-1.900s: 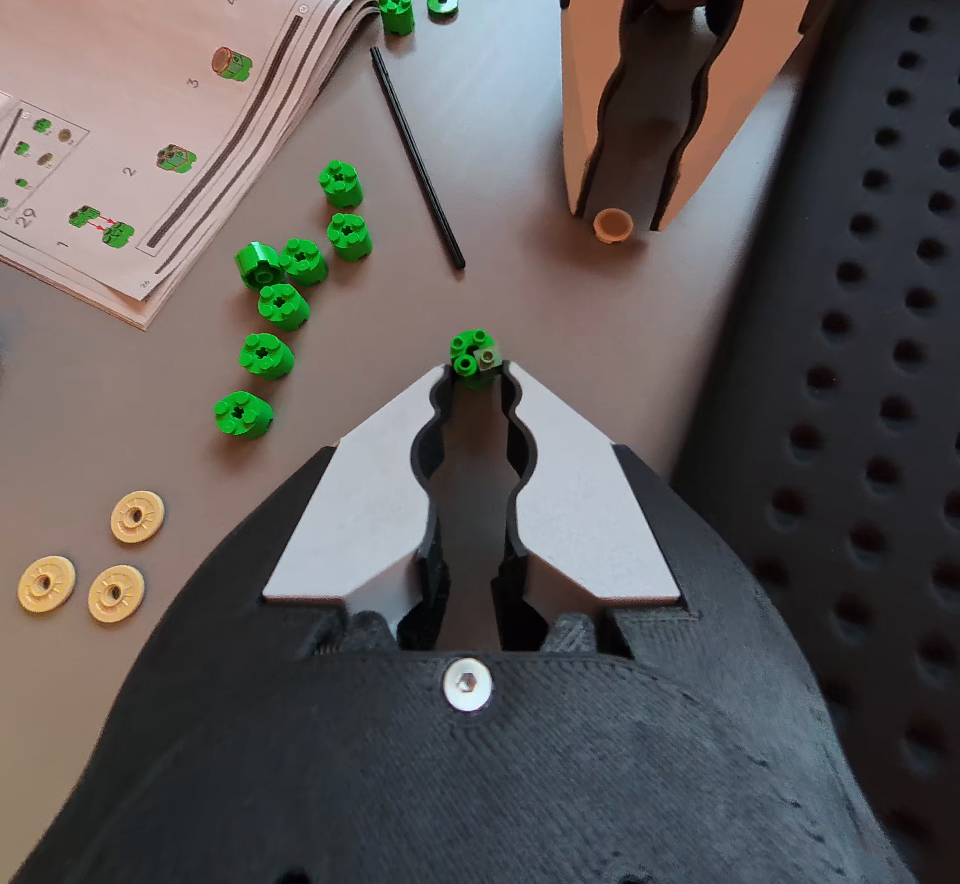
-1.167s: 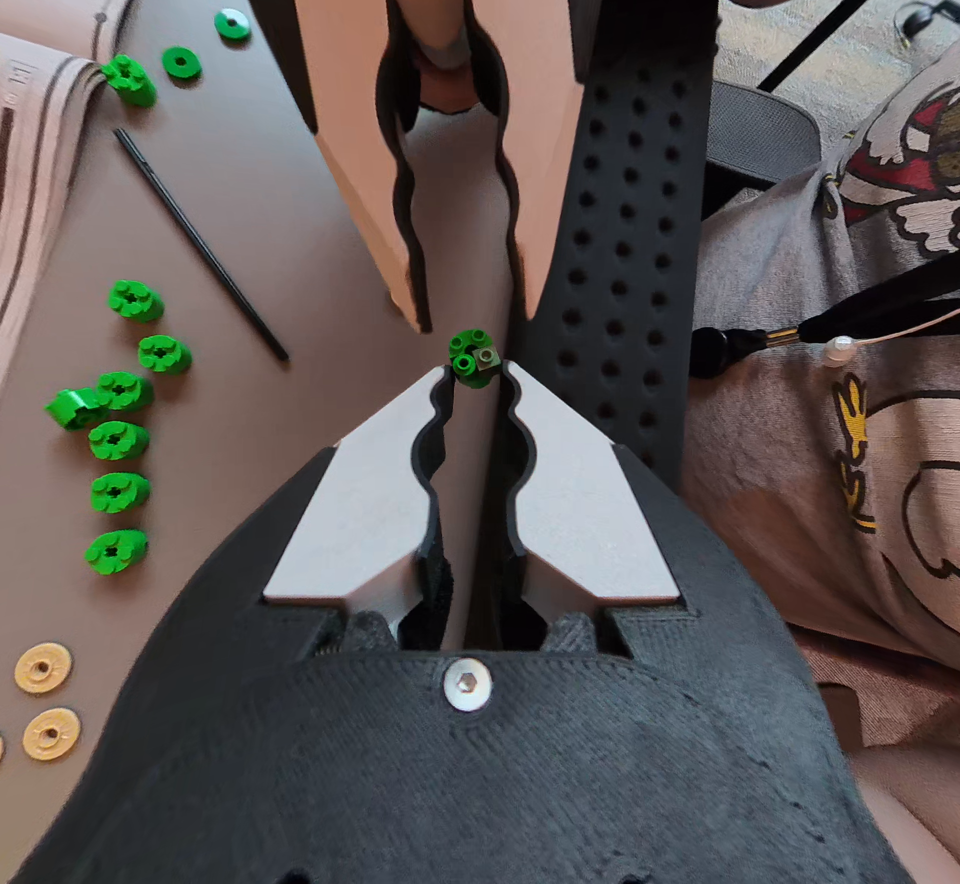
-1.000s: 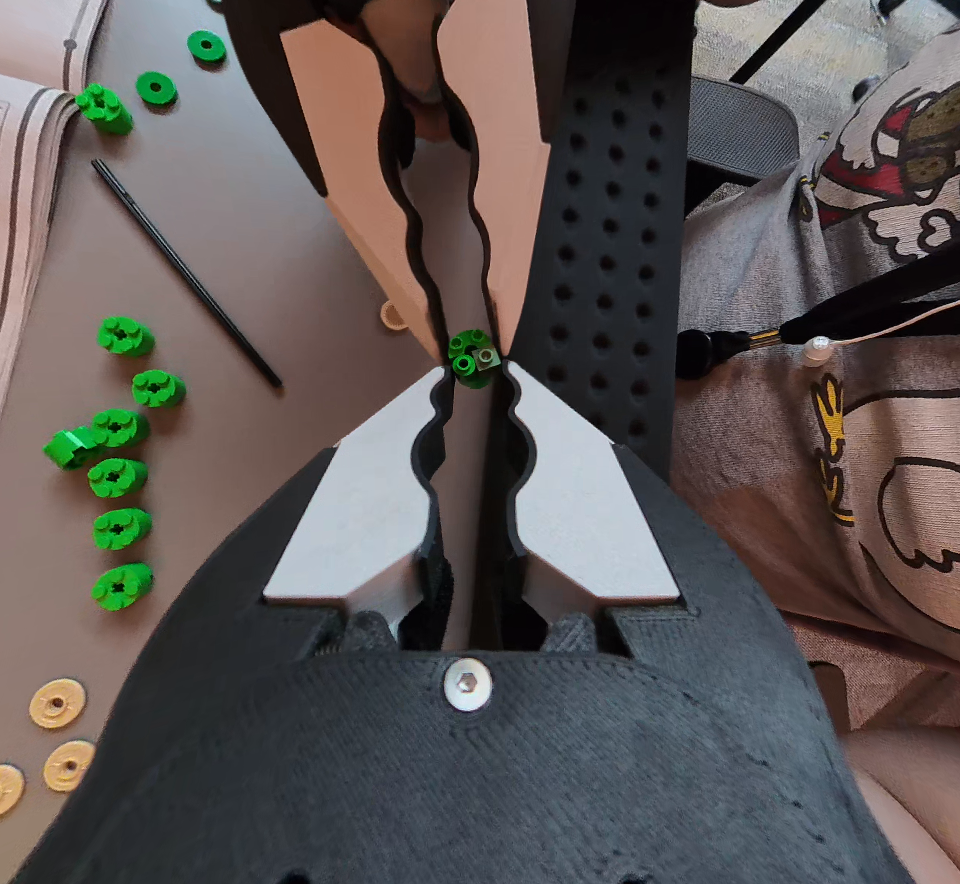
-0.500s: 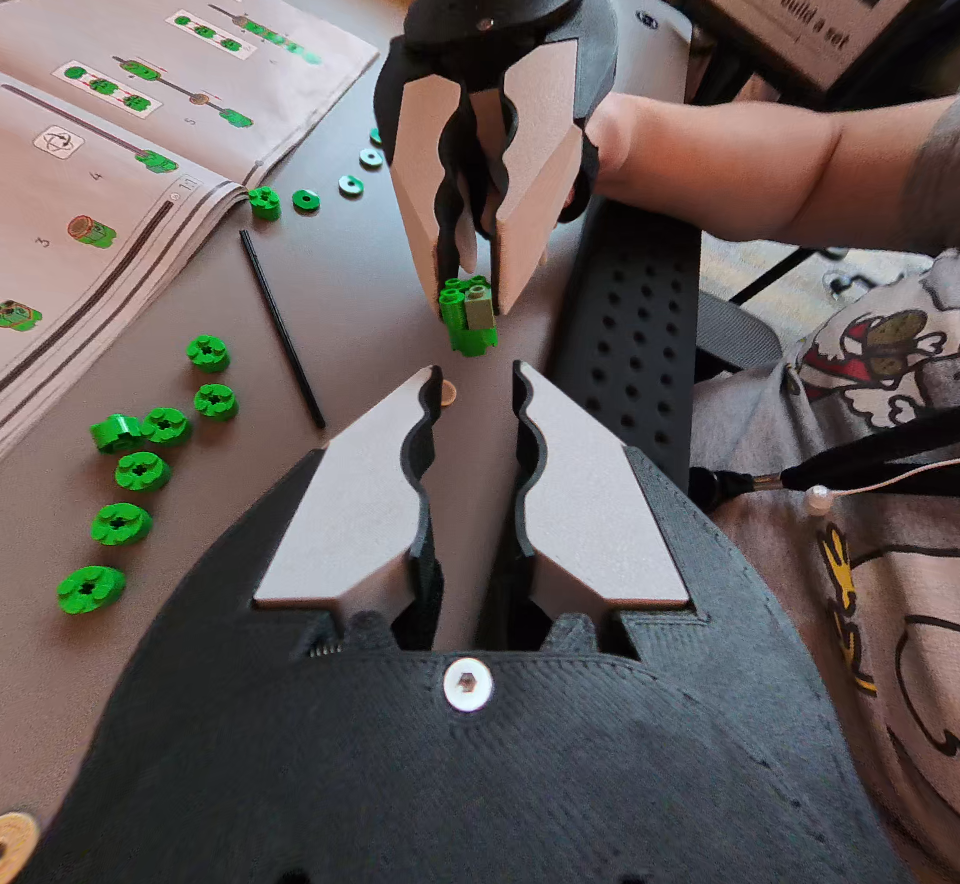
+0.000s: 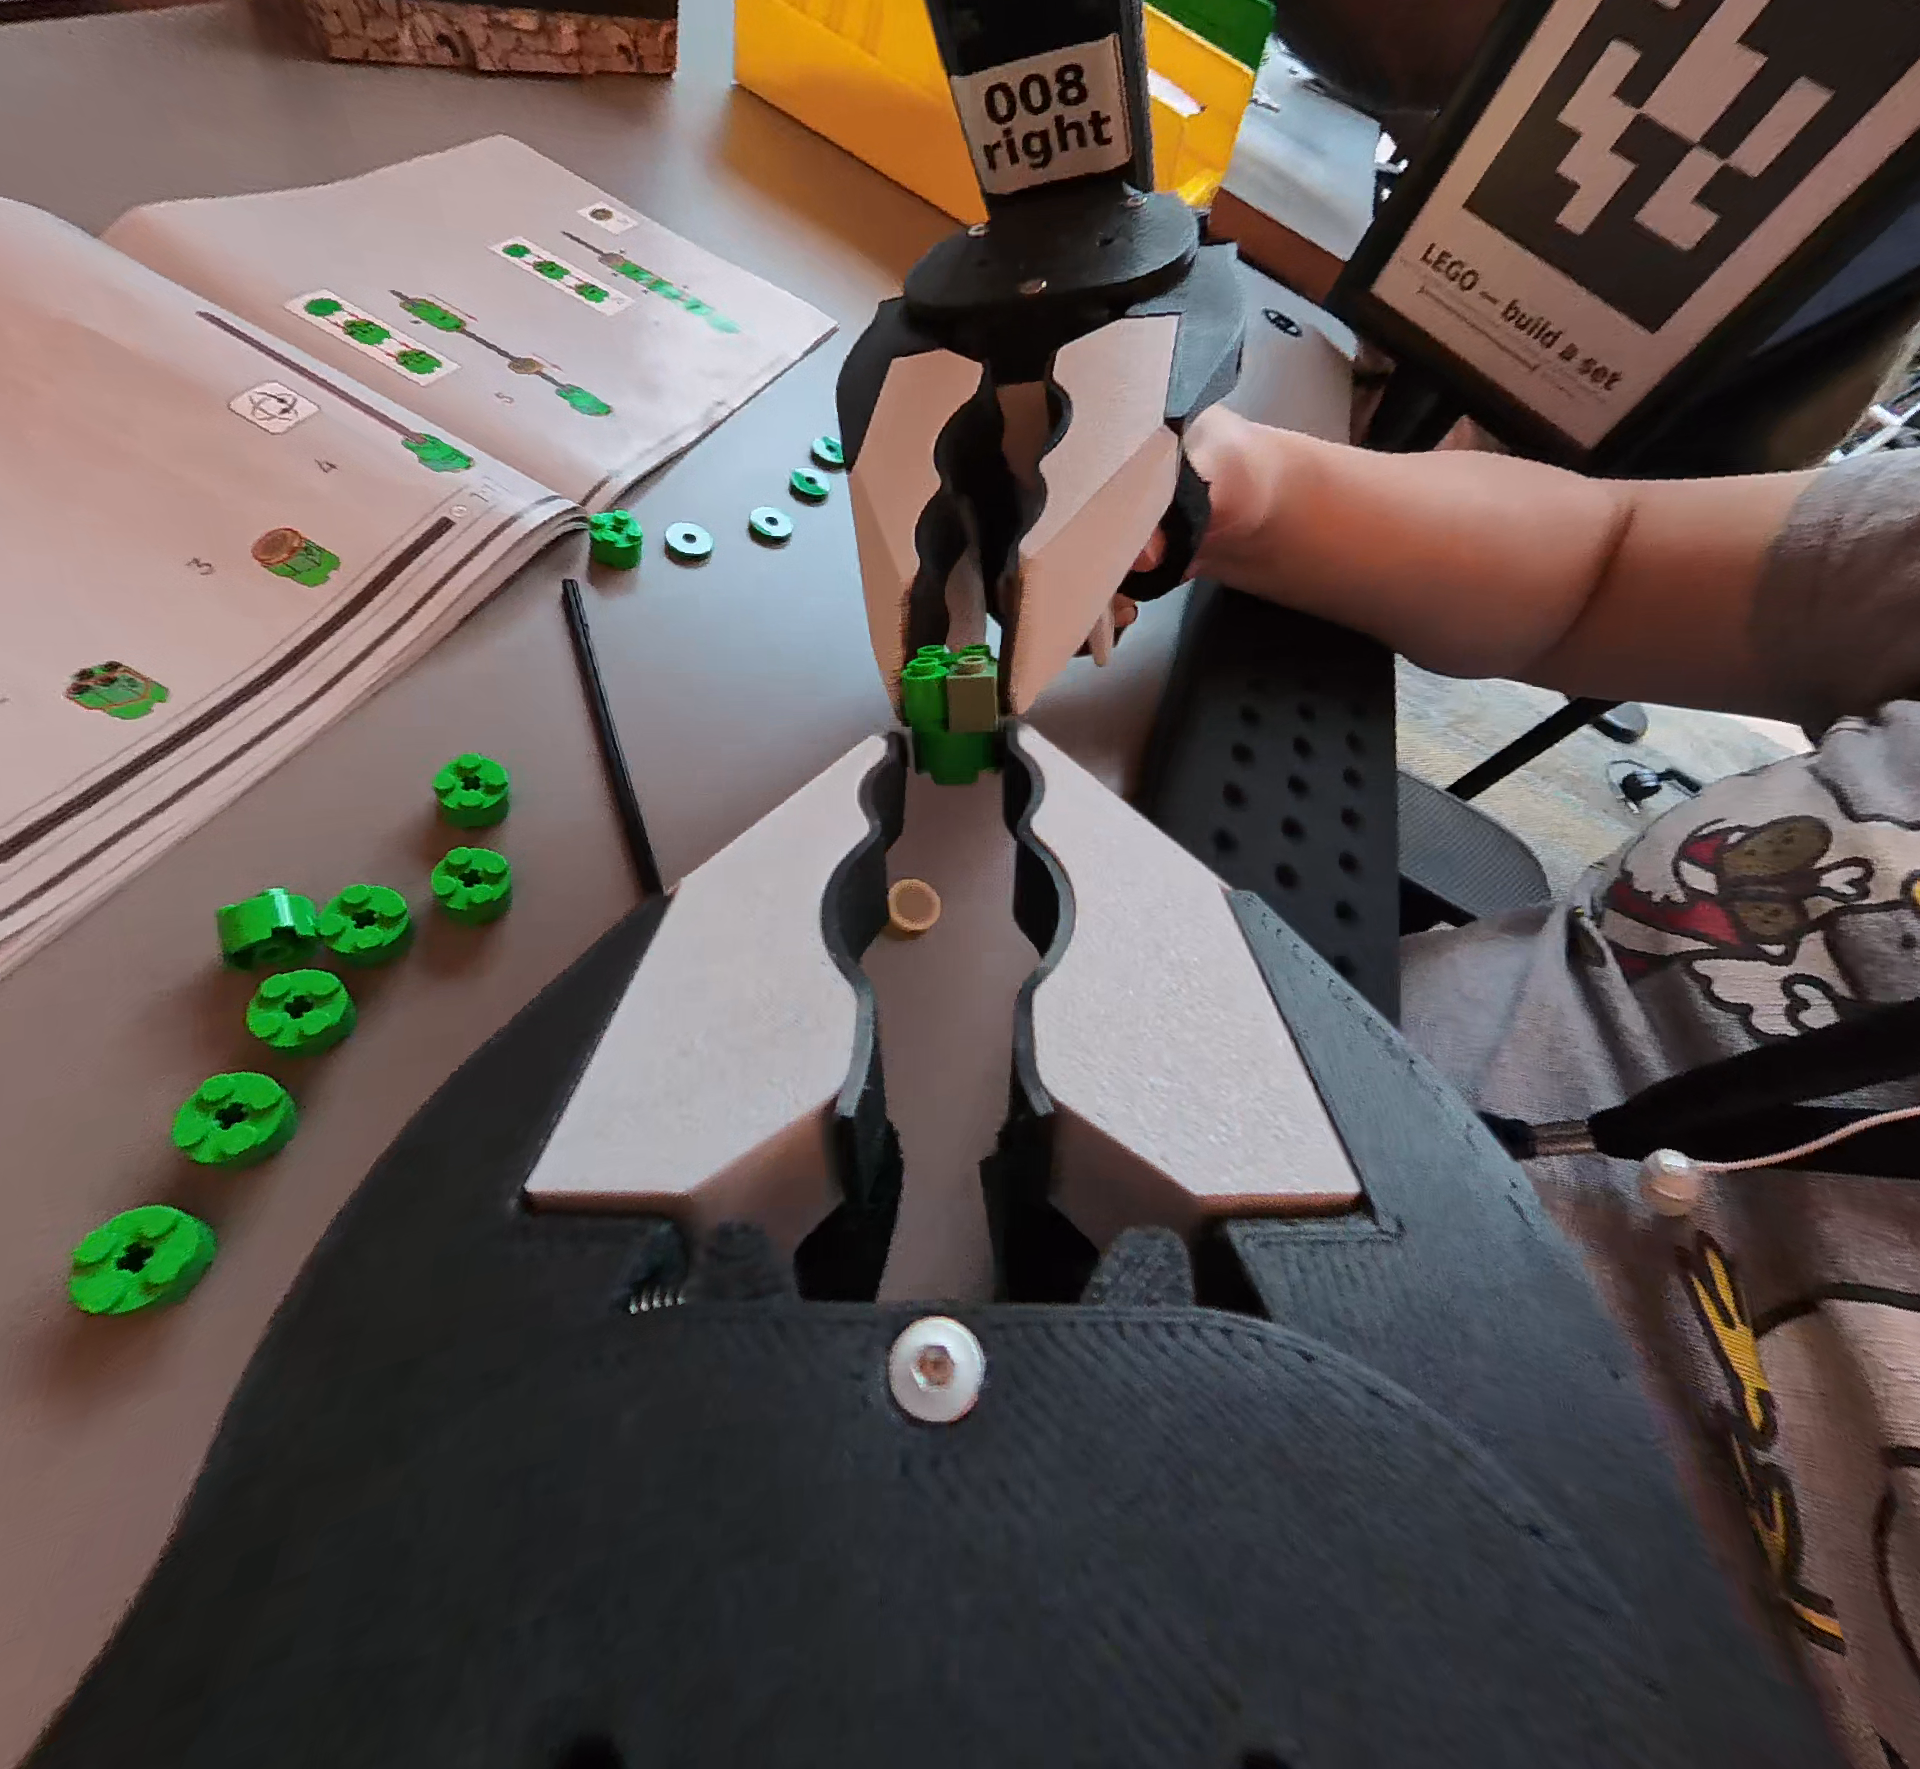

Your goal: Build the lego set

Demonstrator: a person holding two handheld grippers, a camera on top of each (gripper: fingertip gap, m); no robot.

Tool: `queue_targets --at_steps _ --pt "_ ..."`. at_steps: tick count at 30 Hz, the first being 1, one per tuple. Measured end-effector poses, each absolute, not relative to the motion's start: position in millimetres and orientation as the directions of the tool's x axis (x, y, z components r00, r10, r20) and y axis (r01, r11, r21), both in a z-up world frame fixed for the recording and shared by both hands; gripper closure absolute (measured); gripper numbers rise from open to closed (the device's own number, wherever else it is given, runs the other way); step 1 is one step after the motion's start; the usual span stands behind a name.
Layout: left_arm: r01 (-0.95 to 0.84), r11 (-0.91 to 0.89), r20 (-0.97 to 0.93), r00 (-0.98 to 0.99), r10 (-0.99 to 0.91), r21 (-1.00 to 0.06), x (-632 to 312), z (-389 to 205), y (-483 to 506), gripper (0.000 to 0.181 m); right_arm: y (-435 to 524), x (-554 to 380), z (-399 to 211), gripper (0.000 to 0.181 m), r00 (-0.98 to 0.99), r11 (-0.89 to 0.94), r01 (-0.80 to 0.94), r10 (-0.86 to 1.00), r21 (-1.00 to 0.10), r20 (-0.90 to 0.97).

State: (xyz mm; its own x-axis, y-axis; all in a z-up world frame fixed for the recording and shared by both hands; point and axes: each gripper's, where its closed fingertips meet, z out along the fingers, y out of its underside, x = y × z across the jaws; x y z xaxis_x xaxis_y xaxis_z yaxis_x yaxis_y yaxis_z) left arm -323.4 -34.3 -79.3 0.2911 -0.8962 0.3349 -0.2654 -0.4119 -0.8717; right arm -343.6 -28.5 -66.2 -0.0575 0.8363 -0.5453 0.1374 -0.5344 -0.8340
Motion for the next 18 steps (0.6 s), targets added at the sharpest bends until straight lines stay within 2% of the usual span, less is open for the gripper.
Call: queue_targets --at_steps 4,6,9,12,15,18 --pt "-0.241 -0.4 0.331 0.281 -0.901 -0.885 -324 -75 -33 0.167 -28 -342 -60 0.163 -0.073 -0.503 0.117 0.855 -0.856 -0.513" --pt "-0.232 -0.389 0.311 0.311 -0.898 -0.892 -330 -77 -26 0.167 -27 -338 -54 0.141 -0.078 -0.457 0.111 0.881 -0.883 -0.466" --pt "-0.214 -0.376 0.291 0.345 -0.893 -0.902 -341 -83 -18 0.167 -29 -326 -77 0.145 -0.034 -0.289 0.258 0.951 -0.922 -0.308" --pt "-0.222 -0.362 0.266 0.369 -0.891 -0.905 -345 -87 -16 0.167 -47 -318 -126 0.148 -0.092 -0.026 0.51 0.992 -0.86 -0.085" --pt "-0.244 -0.321 0.223 0.358 -0.907 -0.915 -342 -88 -20 0.167 -57 -318 -150 0.148 -0.18 0.1 0.596 0.984 -0.797 -0.011" --pt "-0.262 -0.317 0.213 0.356 -0.91 -0.912 -340 -92 -21 0.167 -53 -322 -155 0.152 -0.207 0.136 0.603 0.978 -0.786 0.01"
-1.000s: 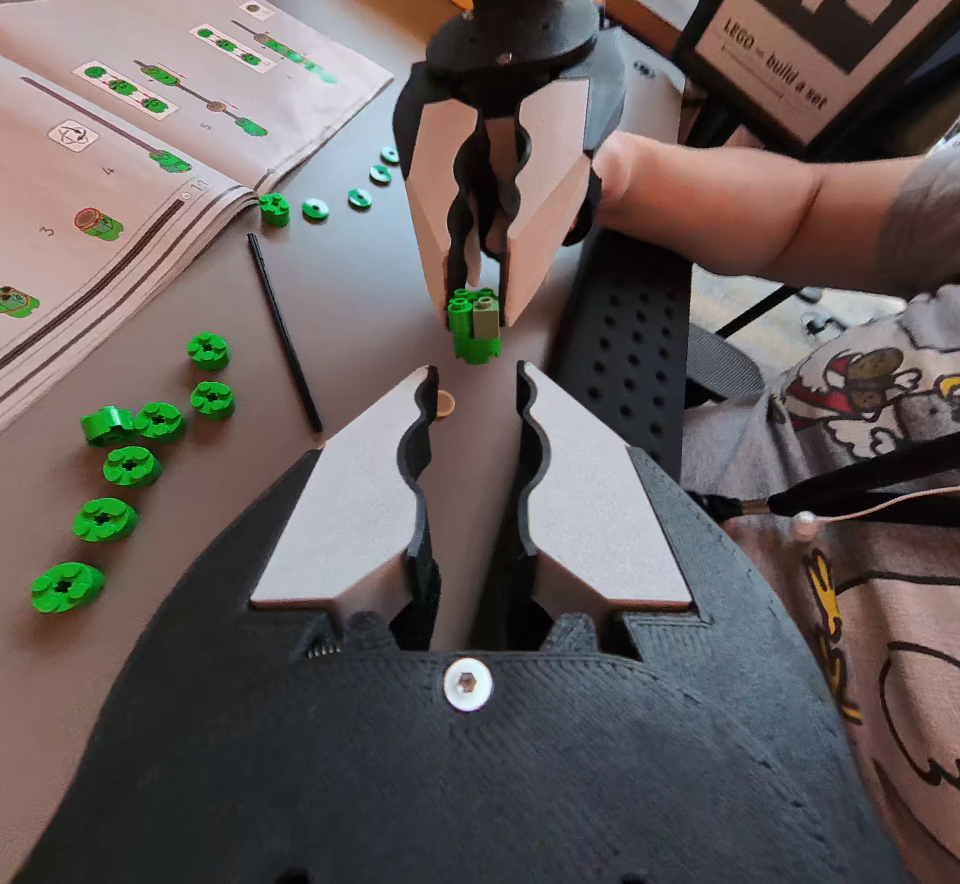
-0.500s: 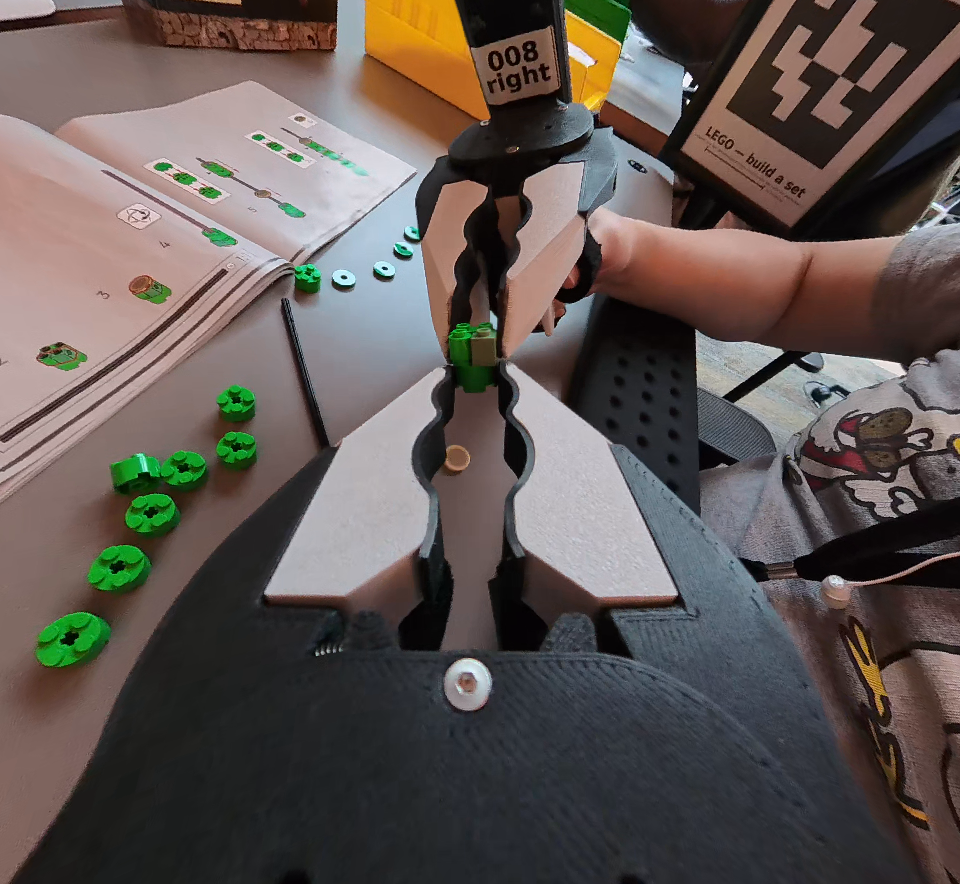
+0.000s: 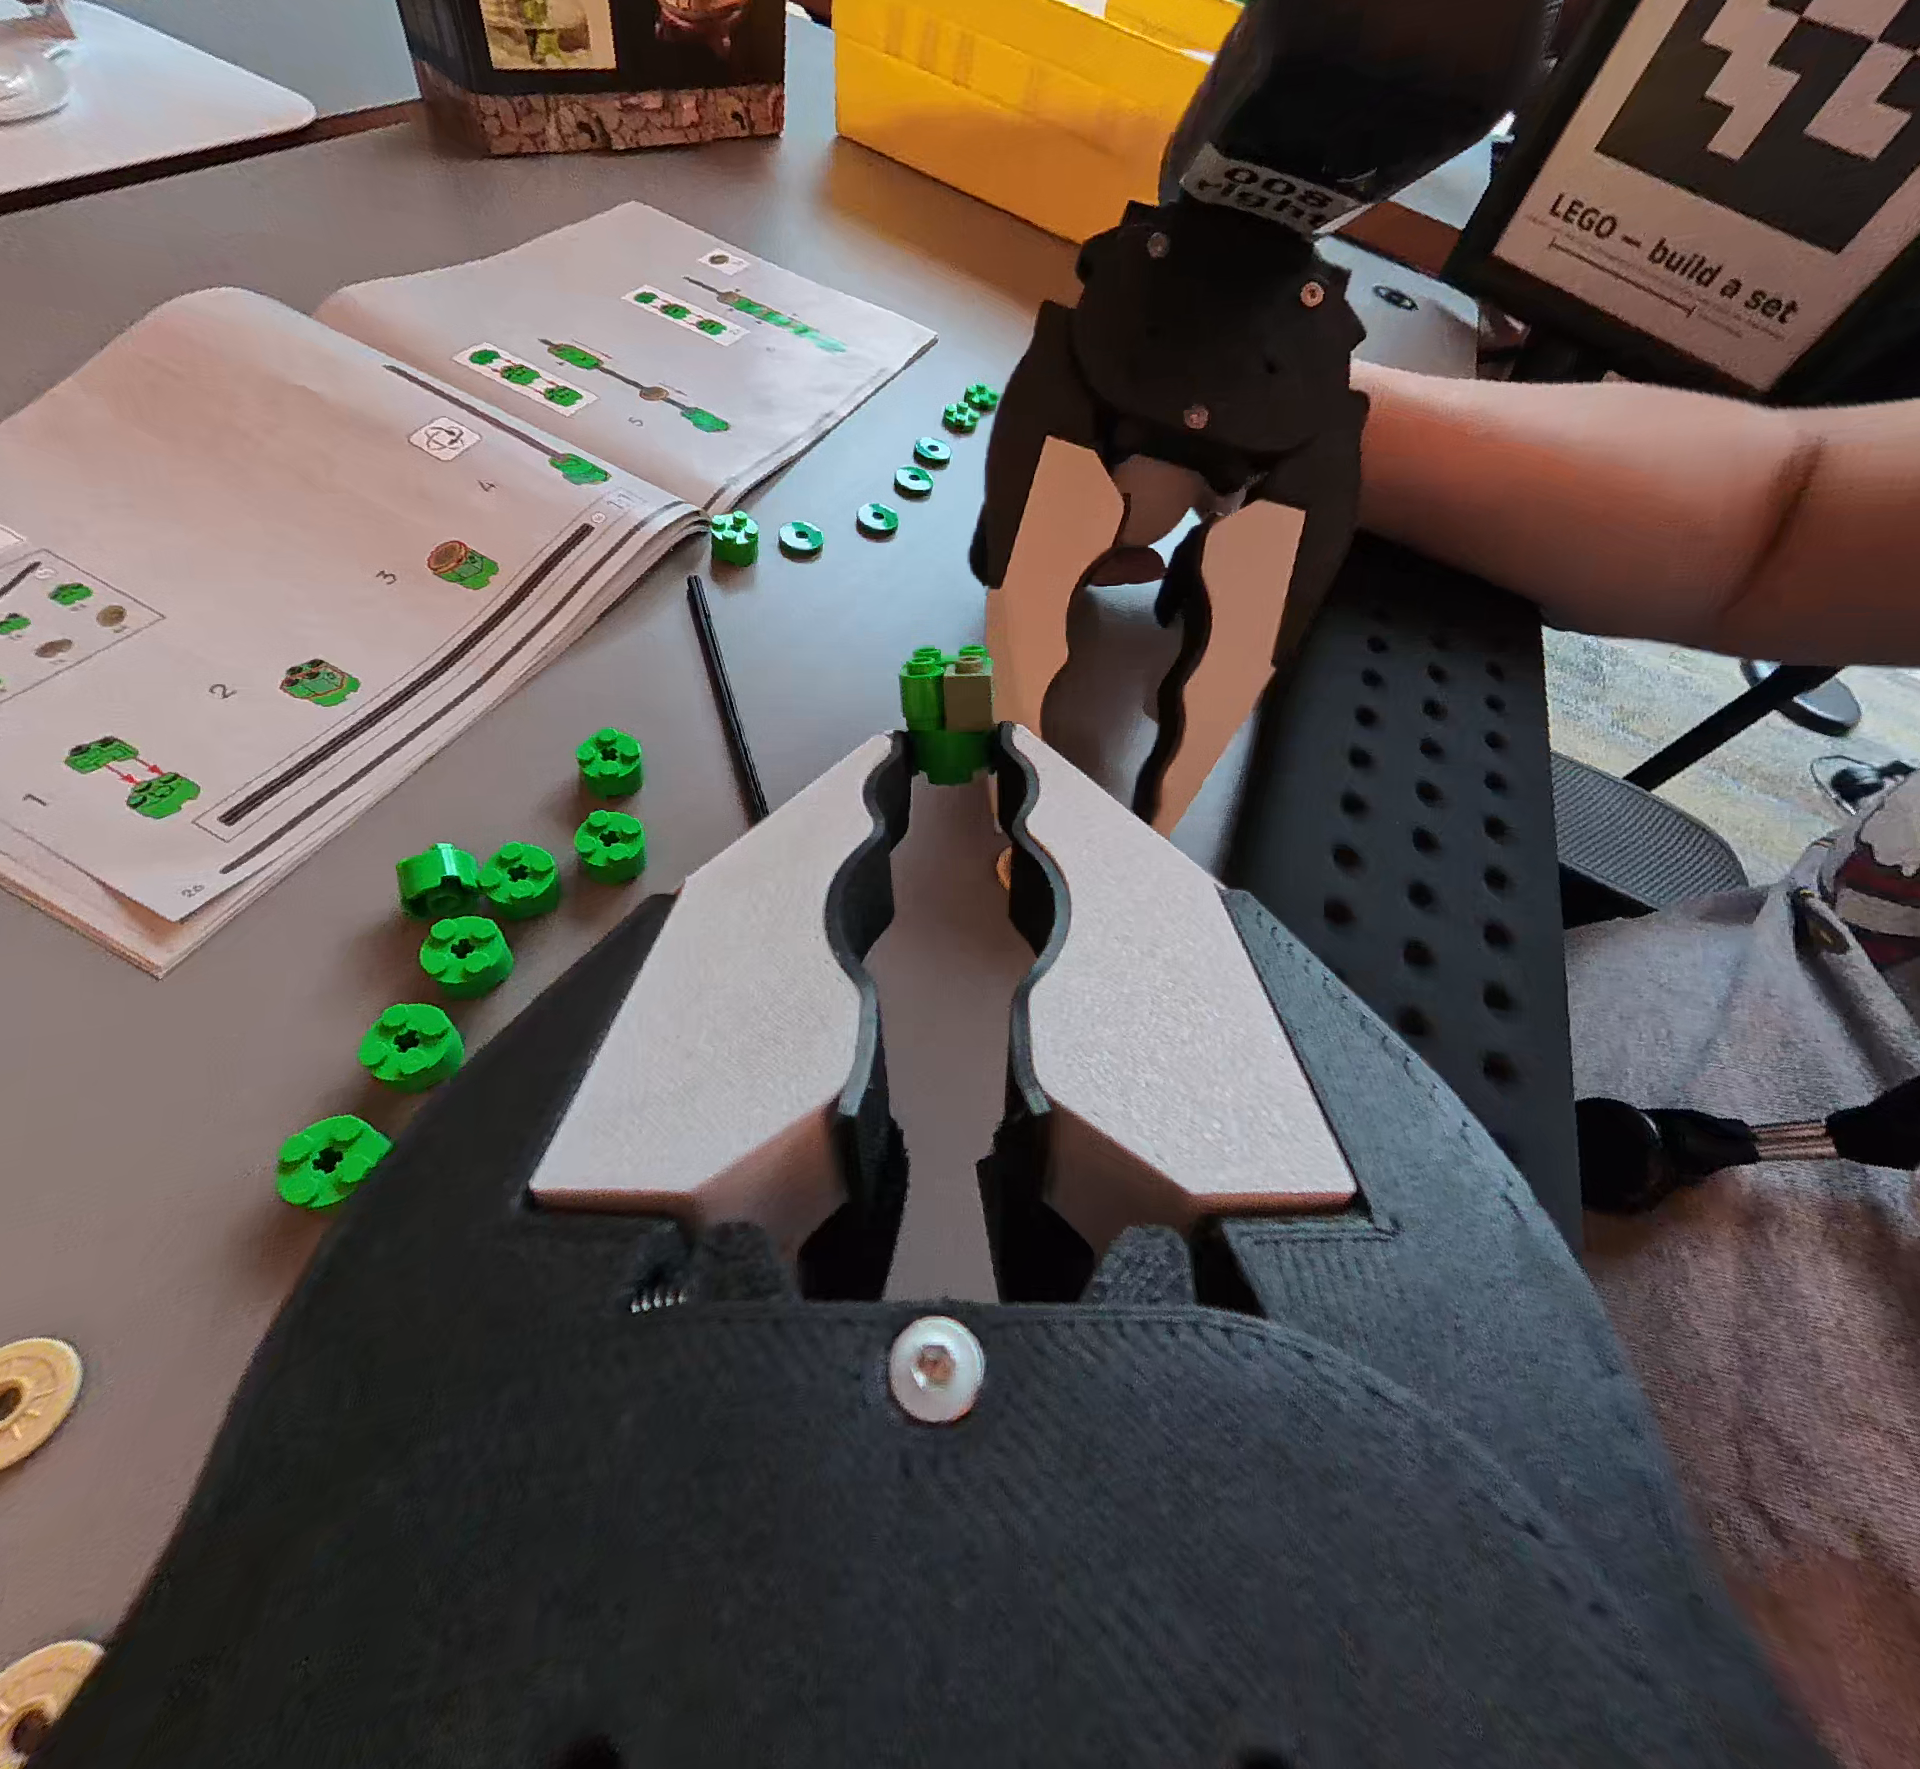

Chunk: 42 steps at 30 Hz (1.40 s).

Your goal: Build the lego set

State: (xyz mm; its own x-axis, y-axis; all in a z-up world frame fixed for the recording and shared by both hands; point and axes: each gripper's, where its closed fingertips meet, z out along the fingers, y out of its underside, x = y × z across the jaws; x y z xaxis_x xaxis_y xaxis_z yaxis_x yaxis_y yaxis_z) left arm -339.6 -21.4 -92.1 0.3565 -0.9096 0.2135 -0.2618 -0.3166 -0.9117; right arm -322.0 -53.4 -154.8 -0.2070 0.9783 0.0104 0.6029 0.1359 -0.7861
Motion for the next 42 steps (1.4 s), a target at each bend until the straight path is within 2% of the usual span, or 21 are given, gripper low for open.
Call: queue_targets --at_steps 9,18,25,37,42 --pt "-0.193 -0.315 0.246 0.311 -0.918 -0.929 -339 -79 -27 0.167 -47 -324 -166 0.16 -0.186 0.146 0.631 0.982 -0.762 0.035" --pt "-0.123 -0.284 0.178 0.533 -0.827 -0.951 -368 -74 9 0.167 -51 -325 -164 0.156 -0.184 0.109 0.622 0.983 -0.775 -0.009" --pt "-0.05 -0.293 0.21 0.584 -0.784 -0.955 -381 -67 19 0.167 -53 -325 -160 0.156 -0.178 0.079 0.606 0.983 -0.792 -0.038" --pt "-0.083 -0.258 0.151 0.627 -0.764 -0.963 -383 -69 21 0.168 -47 -320 -151 0.154 -0.121 0.019 0.578 0.991 -0.816 -0.063" --pt "-0.064 -0.247 0.148 0.648 -0.747 -0.967 -389 -65 25 0.167 -33 -327 -126 0.154 -0.112 0.13 0.514 0.99 -0.848 0.084"
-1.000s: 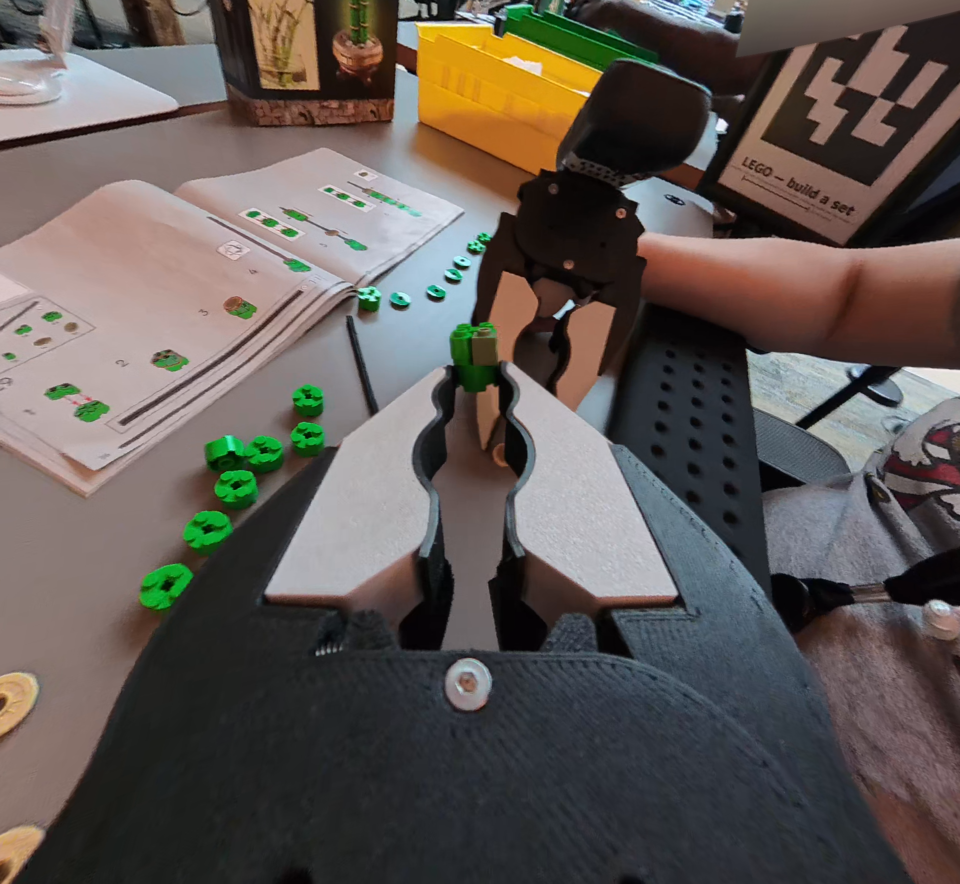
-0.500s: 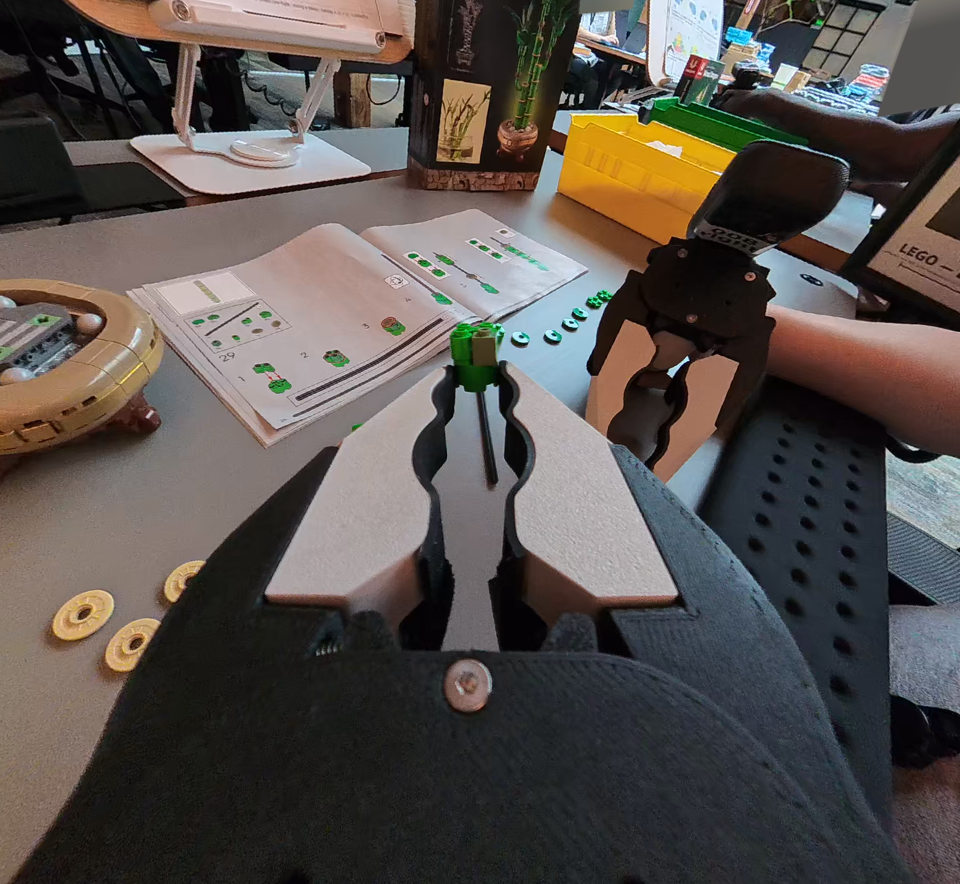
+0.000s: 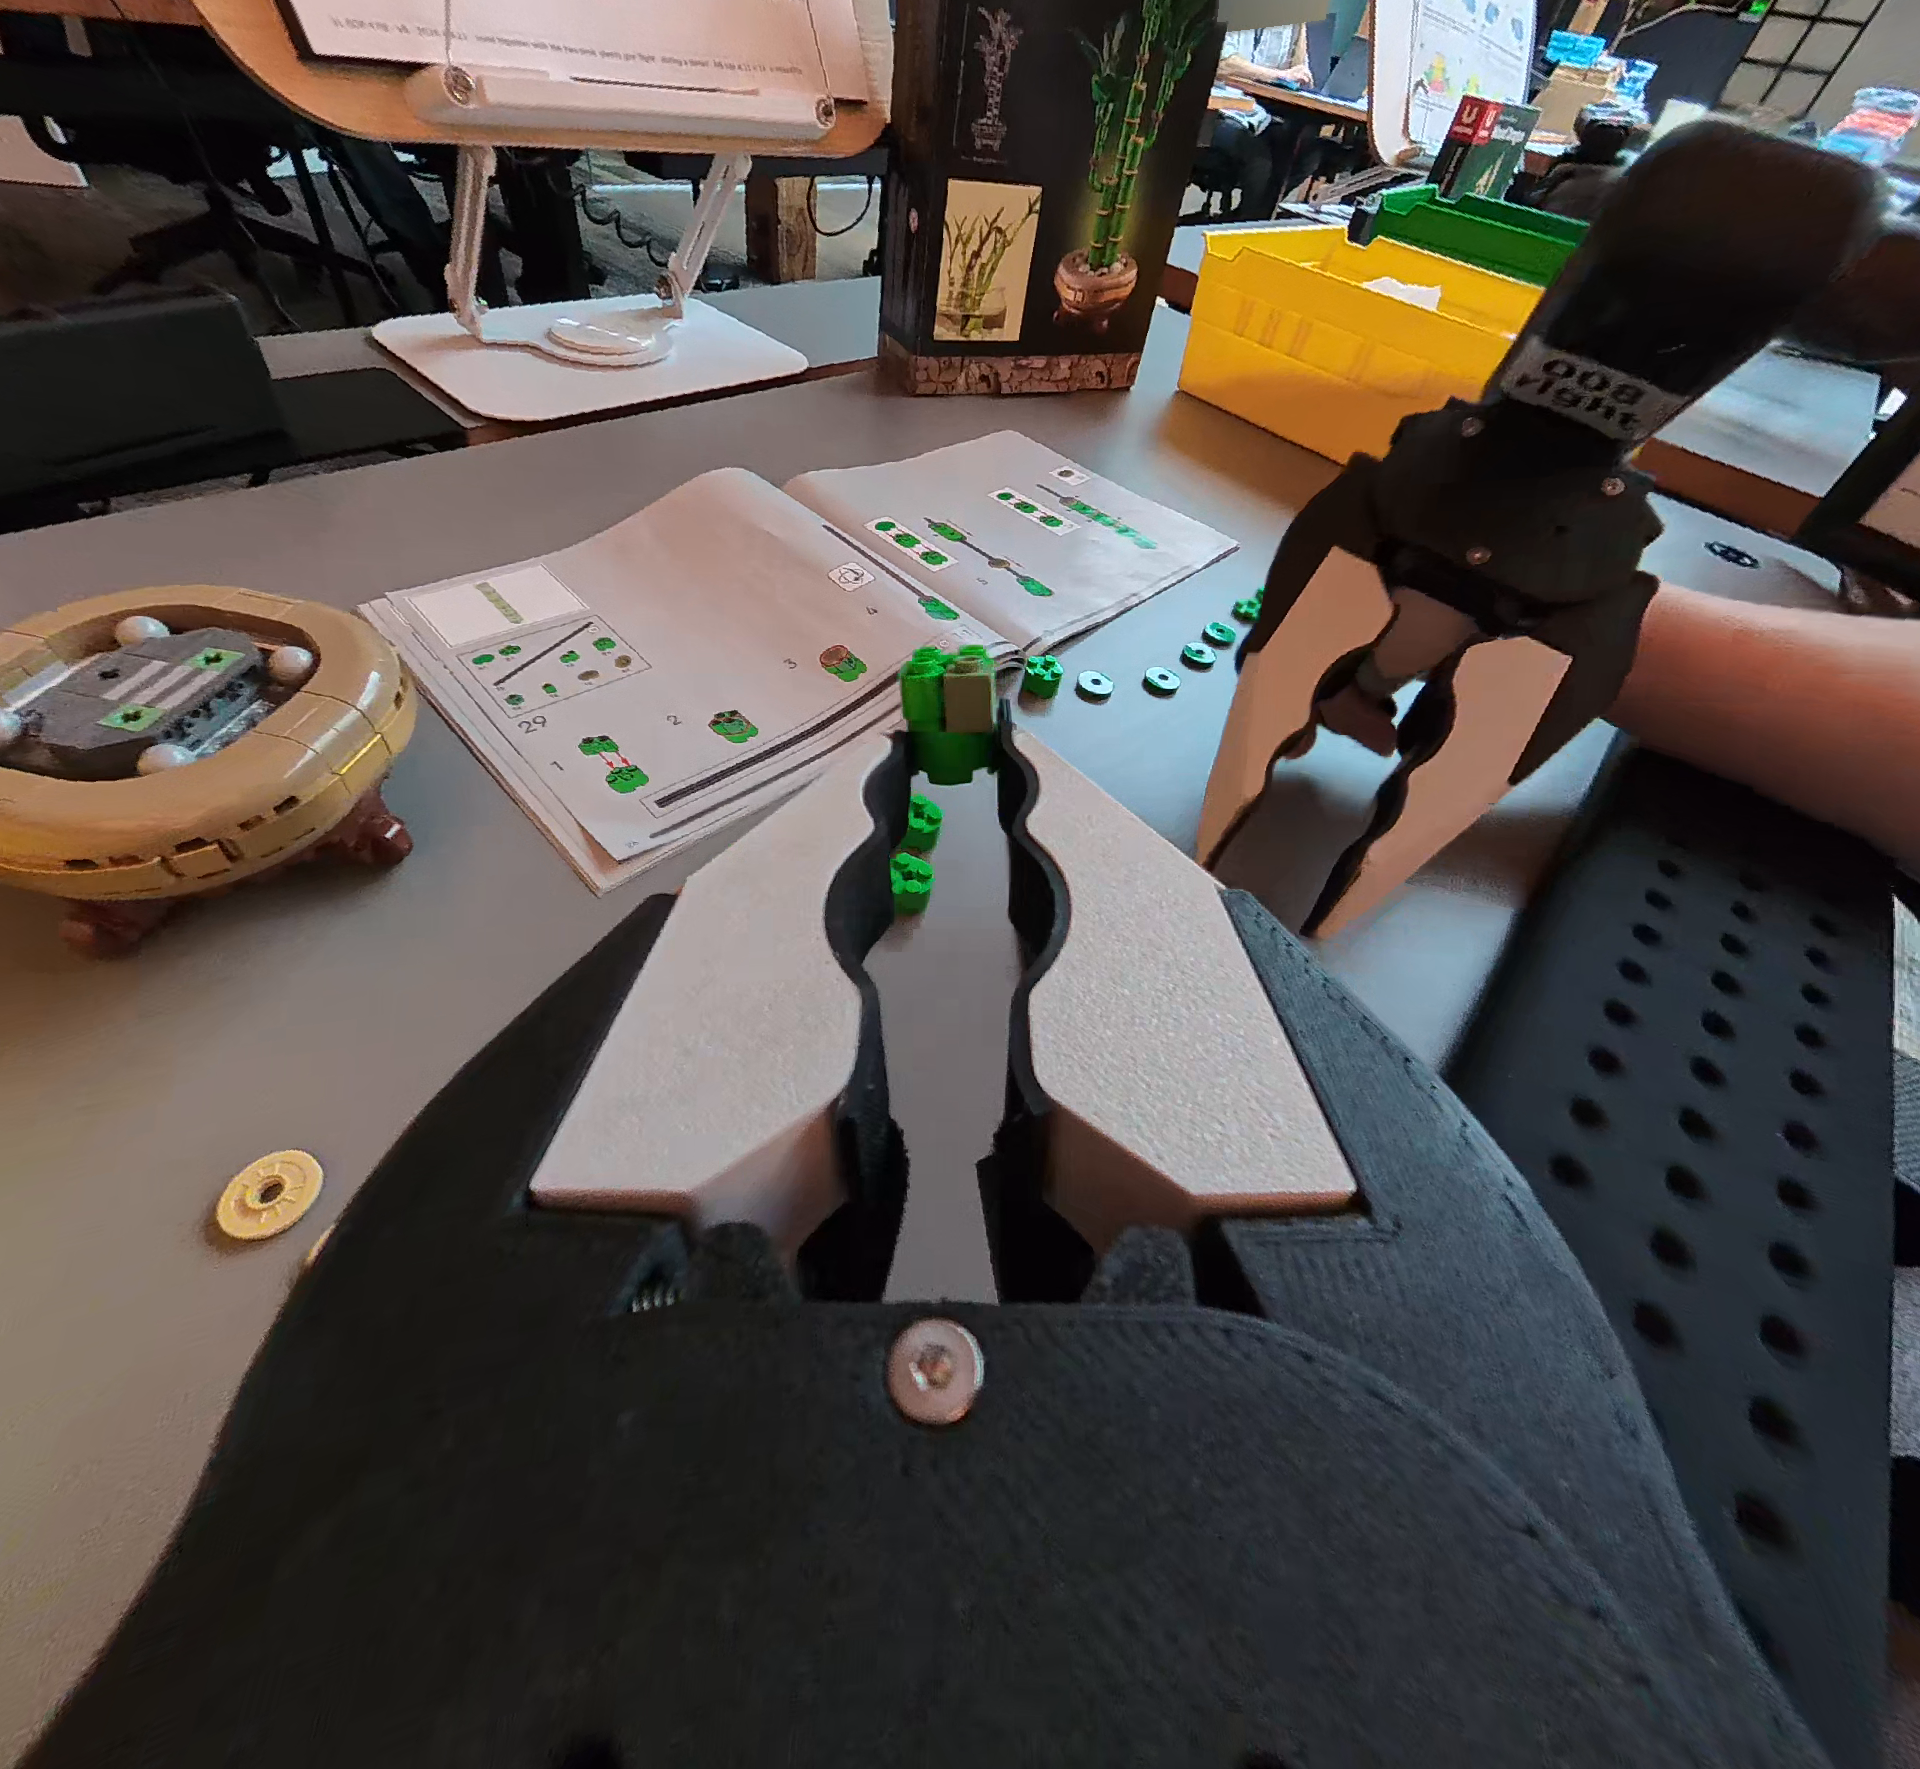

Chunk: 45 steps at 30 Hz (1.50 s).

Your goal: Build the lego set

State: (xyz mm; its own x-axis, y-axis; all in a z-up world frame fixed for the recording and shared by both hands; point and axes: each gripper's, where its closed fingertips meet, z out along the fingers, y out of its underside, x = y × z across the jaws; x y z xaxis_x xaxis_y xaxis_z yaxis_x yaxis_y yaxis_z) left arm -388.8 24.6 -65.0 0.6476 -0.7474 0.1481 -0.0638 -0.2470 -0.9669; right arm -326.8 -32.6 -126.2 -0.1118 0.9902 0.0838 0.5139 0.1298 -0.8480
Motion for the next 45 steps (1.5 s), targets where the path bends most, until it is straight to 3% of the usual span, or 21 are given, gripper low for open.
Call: queue_targets --at_steps 6,15,26,32,36,45 --pt "-0.045 -0.246 0.153 0.672 -0.725 -0.968 -396 -63 29 0.167 -30 -336 -122 0.153 -0.149 0.112 0.594 0.988 -0.797 0.028" --pt "-0.047 -0.221 0.128 0.69 -0.712 -0.974 -398 -61 29 0.167 -8 -332 -135 0.159 -0.026 0.187 0.523 0.979 -0.832 0.204" --pt "-0.102 -0.15 0.022 0.753 -0.658 -0.983 -404 -58 31 0.167 13 -320 -129 0.163 0.052 0.132 0.504 0.982 -0.854 0.182" --pt "0.03 -0.171 0.13 0.782 -0.609 -0.985 -400 -36 26 0.167 14 -317 -115 0.163 0.081 0.12 0.467 0.981 -0.876 0.177" --pt "-0.02 -0.125 0.051 0.841 -0.539 -0.992 -402 -44 30 0.167 17 -315 -121 0.163 0.084 0.113 0.485 0.981 -0.867 0.175" --pt "-0.001 -0.133 0.078 0.806 -0.587 -0.991 -399 -50 25 0.167 21 -314 -127 0.163 0.082 0.142 0.527 0.973 -0.838 0.216"
